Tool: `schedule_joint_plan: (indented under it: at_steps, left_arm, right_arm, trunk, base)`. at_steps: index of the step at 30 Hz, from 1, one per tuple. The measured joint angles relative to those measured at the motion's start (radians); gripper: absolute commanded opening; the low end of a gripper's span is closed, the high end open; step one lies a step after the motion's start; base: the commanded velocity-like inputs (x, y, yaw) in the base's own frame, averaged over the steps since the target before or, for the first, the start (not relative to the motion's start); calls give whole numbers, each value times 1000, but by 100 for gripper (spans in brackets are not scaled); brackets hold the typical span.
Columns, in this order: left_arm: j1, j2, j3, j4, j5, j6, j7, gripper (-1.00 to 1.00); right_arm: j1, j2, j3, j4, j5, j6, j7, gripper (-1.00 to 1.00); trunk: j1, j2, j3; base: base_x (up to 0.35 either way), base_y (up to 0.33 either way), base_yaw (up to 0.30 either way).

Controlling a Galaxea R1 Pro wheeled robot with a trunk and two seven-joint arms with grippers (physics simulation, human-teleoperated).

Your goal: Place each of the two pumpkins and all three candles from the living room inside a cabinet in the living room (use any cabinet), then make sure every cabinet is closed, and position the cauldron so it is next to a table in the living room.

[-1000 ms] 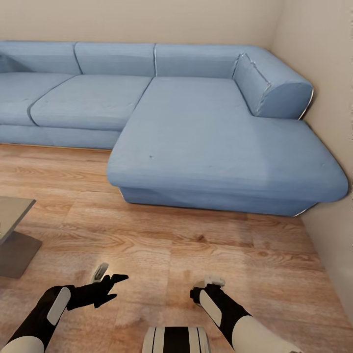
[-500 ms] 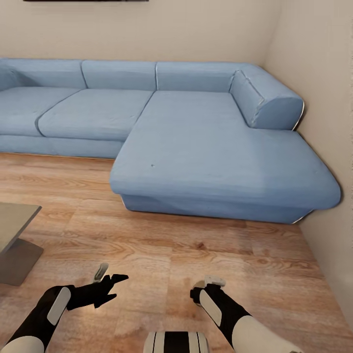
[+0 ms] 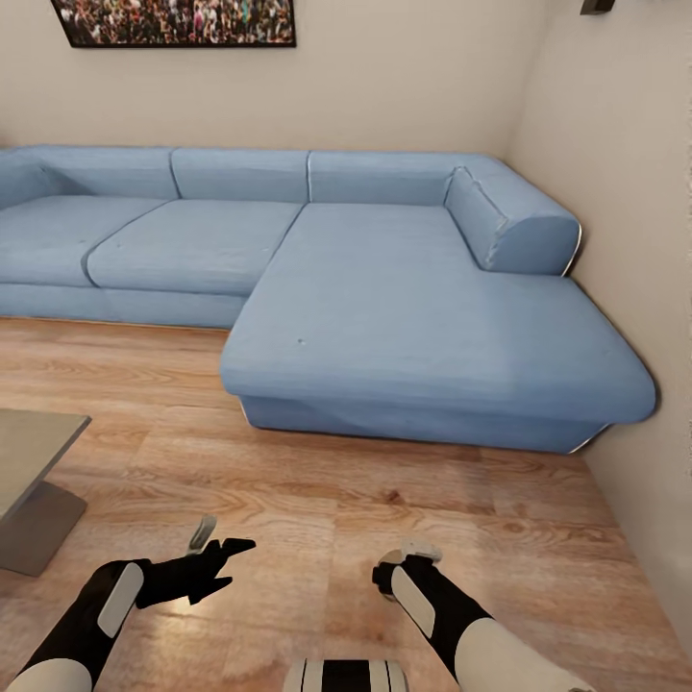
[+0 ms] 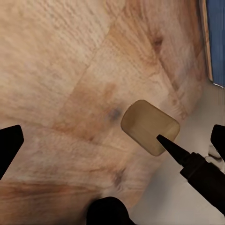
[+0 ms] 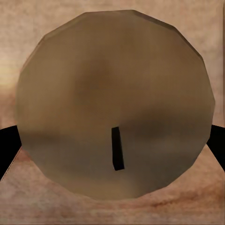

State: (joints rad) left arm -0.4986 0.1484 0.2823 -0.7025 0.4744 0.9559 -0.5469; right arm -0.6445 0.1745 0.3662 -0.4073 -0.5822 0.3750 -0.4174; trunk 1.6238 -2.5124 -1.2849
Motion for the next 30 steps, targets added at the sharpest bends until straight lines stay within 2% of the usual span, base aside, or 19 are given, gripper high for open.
schedule_joint_plan:
  at_steps: [6, 12, 18, 22, 27, 30]
  left_arm:
    - [0, -8, -8, 0, -4, 0, 4, 100]
    - [-1, -11, -42, 0, -5, -1, 41, 100]
    - [-2, -45, -55, -4, -5, -5, 199, 100]
    - [-4, -82, -57, -22, -6, -11, 329, 100]
    - [-5, -94, -57, -46, -5, -22, 505, 100]
    - [-5, -98, -57, -51, -5, -34, 564, 100]
  right_arm:
    - [-1, 0, -6, -2, -3, 5, -3, -100]
    - [-1, 0, -7, -3, -6, 44, -6, -100]
    - [-1, 0, -6, -4, -3, 85, -8, -100]
    - [-1, 0, -6, -4, -2, 90, -9, -100]
    - [-1, 0, -6, -4, -1, 90, -10, -100]
    - [-1, 0, -6, -4, -1, 90, -11, -100]
  trunk:
    - [-3, 1, 23]
    - [-5, 3, 46]
    - [-8, 4, 70]
    - [-10, 5, 85]
    - [-12, 6, 104]
    - [-13, 7, 116]
  base:
    - [0, 0, 0]
    - [0, 0, 0]
    - [0, 0, 0]
    - [0, 0, 0]
    - [0, 0, 41]
    - [0, 0, 139]
